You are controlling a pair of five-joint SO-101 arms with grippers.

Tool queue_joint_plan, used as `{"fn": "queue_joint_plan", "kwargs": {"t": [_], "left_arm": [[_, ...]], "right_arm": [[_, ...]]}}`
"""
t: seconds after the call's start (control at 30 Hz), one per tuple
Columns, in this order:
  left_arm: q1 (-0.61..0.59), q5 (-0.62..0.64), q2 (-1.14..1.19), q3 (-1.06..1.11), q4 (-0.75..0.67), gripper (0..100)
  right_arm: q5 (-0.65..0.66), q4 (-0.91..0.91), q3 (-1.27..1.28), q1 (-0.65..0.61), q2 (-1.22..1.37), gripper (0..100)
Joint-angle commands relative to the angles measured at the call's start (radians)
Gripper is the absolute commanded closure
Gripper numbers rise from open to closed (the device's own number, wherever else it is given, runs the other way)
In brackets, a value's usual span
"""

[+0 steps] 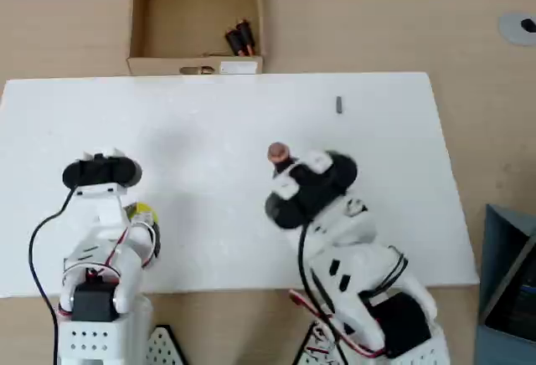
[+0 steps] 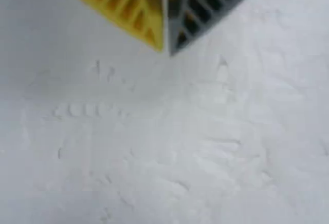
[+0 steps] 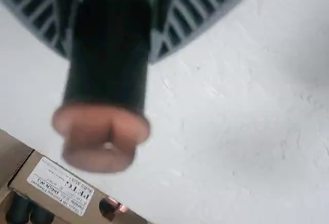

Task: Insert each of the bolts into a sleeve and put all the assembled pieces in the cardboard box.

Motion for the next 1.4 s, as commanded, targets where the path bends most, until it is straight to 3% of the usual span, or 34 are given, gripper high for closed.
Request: {"fn": "queue_joint_plan", "kwargs": {"t": [0.0, 0.37, 0.7, 1.37], "left_arm": [[-0.008, -0.005, -0.005, 0.015, 0.002, 100], [-0.008, -0.005, -0.007, 0.018, 0.002, 100], [-0.008, 0.003, -0.007, 0.018, 0.003, 100], [-0.008, 0.003, -0.007, 0.018, 0.008, 100]], "right_arm": [[-0.029, -0.071, -0.197, 0.010, 0.203, 99.0], [-0.021, -0.322, -0.624, 0.012, 0.881, 99.0], [0.115, -0.519, -1.020, 0.050, 1.458, 99.0], [0.315, -0.529, -2.216, 0.090, 2.588, 99.0]]}}
